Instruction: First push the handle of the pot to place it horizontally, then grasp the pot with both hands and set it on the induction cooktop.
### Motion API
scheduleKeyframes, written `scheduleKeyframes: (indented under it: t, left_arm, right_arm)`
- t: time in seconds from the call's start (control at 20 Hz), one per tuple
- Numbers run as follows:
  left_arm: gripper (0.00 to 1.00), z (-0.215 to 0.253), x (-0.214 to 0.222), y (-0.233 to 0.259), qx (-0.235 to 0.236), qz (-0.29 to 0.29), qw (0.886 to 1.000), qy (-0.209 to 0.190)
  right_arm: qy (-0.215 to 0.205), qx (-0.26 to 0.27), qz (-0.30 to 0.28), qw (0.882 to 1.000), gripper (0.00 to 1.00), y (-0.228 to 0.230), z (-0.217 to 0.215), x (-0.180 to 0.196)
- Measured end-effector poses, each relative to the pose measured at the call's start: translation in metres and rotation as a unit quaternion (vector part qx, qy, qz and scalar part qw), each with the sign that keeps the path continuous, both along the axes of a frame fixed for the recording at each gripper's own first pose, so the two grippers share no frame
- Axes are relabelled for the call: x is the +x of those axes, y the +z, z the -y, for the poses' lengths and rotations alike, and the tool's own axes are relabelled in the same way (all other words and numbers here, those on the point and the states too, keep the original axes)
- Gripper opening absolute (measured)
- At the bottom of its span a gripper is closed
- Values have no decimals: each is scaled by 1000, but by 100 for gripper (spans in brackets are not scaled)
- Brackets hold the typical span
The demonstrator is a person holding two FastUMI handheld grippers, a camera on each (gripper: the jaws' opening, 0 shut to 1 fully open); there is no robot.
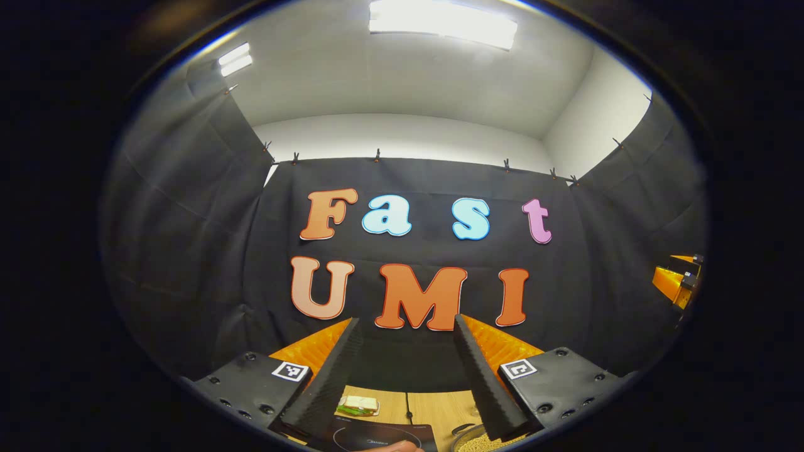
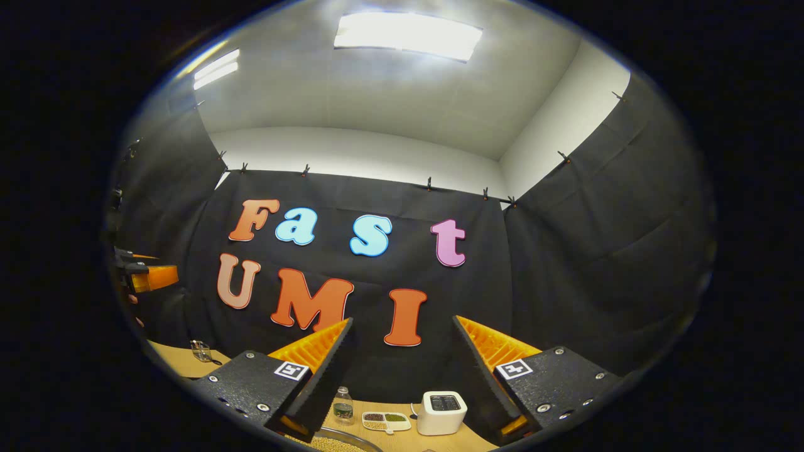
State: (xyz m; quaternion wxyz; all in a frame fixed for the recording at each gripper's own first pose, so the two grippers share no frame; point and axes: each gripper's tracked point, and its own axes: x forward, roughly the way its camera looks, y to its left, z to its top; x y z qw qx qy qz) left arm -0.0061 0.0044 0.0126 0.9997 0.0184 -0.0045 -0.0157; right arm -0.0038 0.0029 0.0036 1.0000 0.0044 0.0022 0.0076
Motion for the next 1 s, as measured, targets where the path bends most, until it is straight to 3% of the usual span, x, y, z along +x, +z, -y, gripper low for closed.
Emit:
scheduleKeyframes:
  t: [0.1,0.25,0.4,0.5,0.75,1.0]
  left_arm:
    - [98,1,0,3,-7,-1,1000,-7]
    - [92,-5,-4,0,-10,-9,1000,-4]
    - [98,-10,-5,2,-16,-7,1000,1]
    - [92,-13,-5,4,-20,-2,1000,4]
    - [95,-18,-12,8,-19,4,1000,3]
    - [92,-27,-13,8,-25,9,1000,6]
  right_arm:
    - [-1,2,-2,1000,92,1,0,0]
    - [0,5,0,1000,93,5,-2,-2]
    - [0,4,2,1000,93,5,-4,-3]
    - [-2,3,-2,1000,93,3,-5,-2]
    - [-1,12,-4,1000,93,4,-9,-1]
    - [3,12,-13,1000,93,-6,-18,0]
